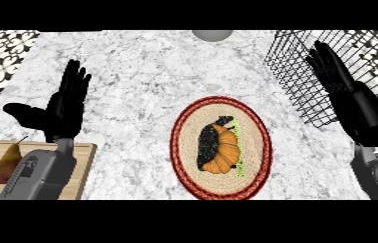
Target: Pick the croissant from the placemat and place it in the basket
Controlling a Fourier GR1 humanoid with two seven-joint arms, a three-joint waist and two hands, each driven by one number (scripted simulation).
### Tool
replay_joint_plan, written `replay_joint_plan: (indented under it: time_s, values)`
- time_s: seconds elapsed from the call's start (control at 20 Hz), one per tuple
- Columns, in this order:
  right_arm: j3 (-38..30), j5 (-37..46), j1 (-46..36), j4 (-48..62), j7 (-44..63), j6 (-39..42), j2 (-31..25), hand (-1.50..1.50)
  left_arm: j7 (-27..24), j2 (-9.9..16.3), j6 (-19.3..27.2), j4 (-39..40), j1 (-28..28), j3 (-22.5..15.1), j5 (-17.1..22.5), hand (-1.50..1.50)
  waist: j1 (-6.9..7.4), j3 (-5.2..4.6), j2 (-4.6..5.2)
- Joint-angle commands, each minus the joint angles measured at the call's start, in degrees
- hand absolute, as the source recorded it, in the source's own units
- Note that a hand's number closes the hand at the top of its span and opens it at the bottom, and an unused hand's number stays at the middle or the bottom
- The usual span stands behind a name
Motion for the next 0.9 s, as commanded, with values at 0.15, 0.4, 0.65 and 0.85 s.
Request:
replay_joint_plan:
  time_s: [0.15, 0.4, 0.65, 0.85]
  values:
    - [-5.63, -9.39, -7.61, 8.51, -6.36, 4.56, 6.32, 1.50, 6.46, 7.19, -2.66, 1.84, 0.27, -1.32, -3.95, 0.00, 1.38, -0.84, 1.67]
    - [11.93, 13.13, -9.89, 4.96, -14.35, 7.14, 3.93, -1.50, 10.53, 6.67, -5.34, 2.81, 1.24, -6.04, -4.93, 0.00, 3.05, -1.02, 1.87]
    - [24.40, 29.31, -10.01, 4.66, -7.76, -14.21, 21.87, -1.50, 14.73, 9.73, -5.97, 2.36, -1.18, -3.60, -4.10, 0.00, 1.07, -1.04, 1.16]
    - [27.79, 37.34, -12.26, 5.65, 7.11, -18.15, 26.85, -1.50, 15.00, 10.55, -8.21, 1.25, 0.40, -2.06, -3.05, 0.00, 0.40, -1.05, 1.04]
